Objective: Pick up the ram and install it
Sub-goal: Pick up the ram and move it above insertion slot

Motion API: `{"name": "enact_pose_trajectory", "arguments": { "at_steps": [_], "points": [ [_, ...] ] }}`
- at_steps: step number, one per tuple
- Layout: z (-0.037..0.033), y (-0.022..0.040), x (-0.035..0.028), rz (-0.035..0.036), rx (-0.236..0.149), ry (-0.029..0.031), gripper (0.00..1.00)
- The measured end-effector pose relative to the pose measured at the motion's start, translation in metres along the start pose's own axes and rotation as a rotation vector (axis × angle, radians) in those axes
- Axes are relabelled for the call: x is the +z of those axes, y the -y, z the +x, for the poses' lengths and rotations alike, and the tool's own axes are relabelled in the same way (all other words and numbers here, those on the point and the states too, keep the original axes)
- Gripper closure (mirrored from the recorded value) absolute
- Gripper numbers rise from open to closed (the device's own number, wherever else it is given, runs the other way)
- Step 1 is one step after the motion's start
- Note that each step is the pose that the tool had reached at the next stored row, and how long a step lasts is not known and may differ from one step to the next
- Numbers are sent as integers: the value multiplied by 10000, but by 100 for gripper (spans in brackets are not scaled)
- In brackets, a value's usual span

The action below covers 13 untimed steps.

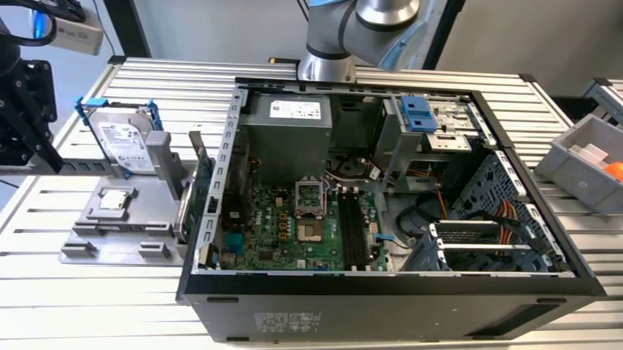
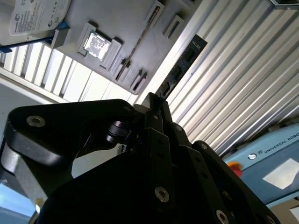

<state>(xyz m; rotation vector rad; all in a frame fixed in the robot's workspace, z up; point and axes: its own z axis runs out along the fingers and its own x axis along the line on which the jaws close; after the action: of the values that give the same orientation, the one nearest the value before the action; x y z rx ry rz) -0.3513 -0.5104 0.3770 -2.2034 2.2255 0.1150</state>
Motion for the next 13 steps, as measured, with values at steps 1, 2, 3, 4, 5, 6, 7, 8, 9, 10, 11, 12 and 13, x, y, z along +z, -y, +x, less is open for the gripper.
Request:
{"name": "enact_pose_trajectory", "arguments": {
  "at_steps": [1, 2, 3, 4, 5, 6, 7, 8, 9, 10, 11, 12, 13],
  "points": [
    [0, 0, -8, 0, 0, 0, 100],
    [-1, -1, -15, 0, 0, 0, 100],
    [-1, -1, -22, 0, 0, 0, 100],
    [-2, -2, -29, 0, 0, 0, 100],
    [-2, -2, -37, 0, 0, 0, 100],
    [-3, -2, -45, -1, 0, 0, 100],
    [-3, -3, -52, 0, 0, 0, 100],
    [-3, -3, -60, 0, 0, -1, 100],
    [-4, -3, -67, 0, 0, 0, 100],
    [-4, -4, -75, -1, 0, -1, 100],
    [-5, -4, -83, 0, 0, 0, 100],
    [-5, -4, -92, 0, 0, -1, 100],
    [-6, -5, -100, 0, 0, 0, 100]
  ]
}}
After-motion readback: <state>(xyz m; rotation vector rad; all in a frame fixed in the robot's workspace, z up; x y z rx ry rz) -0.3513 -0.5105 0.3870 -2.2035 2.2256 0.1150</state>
